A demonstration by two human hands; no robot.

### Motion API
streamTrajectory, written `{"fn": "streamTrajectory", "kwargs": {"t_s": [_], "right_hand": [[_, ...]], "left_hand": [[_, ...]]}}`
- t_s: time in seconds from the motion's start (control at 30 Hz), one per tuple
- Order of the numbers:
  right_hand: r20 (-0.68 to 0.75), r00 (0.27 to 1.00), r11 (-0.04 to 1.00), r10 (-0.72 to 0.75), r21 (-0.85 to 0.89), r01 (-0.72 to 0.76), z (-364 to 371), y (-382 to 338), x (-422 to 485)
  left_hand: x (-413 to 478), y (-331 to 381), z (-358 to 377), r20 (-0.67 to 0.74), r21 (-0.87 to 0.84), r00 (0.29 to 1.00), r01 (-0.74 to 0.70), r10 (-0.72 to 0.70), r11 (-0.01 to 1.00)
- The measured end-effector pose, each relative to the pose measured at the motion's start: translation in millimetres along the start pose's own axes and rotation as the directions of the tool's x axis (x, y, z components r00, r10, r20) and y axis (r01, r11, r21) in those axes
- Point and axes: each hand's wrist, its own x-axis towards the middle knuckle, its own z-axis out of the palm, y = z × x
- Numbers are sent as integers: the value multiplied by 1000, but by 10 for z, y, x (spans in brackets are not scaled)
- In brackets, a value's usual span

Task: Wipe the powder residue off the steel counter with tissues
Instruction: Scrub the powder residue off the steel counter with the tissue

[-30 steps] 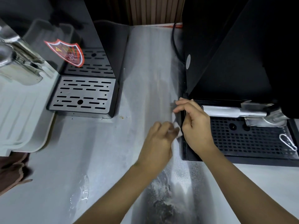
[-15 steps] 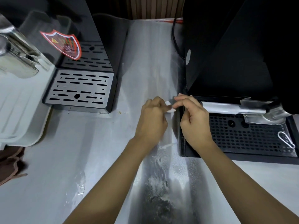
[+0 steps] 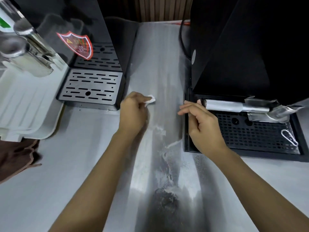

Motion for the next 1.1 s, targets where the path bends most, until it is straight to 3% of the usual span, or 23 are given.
{"fn": "streamTrajectory", "kwargs": {"t_s": [0.17,0.33,0.43,0.5,0.6,0.7,0.9,1.0,1.1], "right_hand": [[21,998,997,-51,-61,53,12,3,-130],[-62,996,992,-62,-113,55,21,-68,-153],[-104,989,987,-101,-132,87,10,-93,-152],[-112,985,985,-131,-127,117,-11,-95,-159],[-100,984,986,-150,-81,143,-58,-105,-197],[-79,985,988,-150,-30,149,-63,-107,-219],[-60,992,993,-113,-51,110,-72,-139,-213],[-54,992,991,-111,-77,107,-63,-126,-209],[-55,989,988,-137,-76,133,-49,-134,-199]], "left_hand": [[-265,-120,85,86,159,979,-195,183,968],[-1251,-40,106,94,126,975,-210,199,970],[-1310,68,-12,196,0,972,-132,129,991],[-1031,89,-118,137,-81,989,-37,48,996],[-475,21,-184,-43,0,999,9,-9,1000],[-227,-106,-98,-5,105,1000,22,-22,994],[-1007,-16,96,-23,116,994,-101,104,988],[-1463,69,147,18,62,998,-67,66,996],[-1382,167,109,68,23,997,-37,36,999]]}}
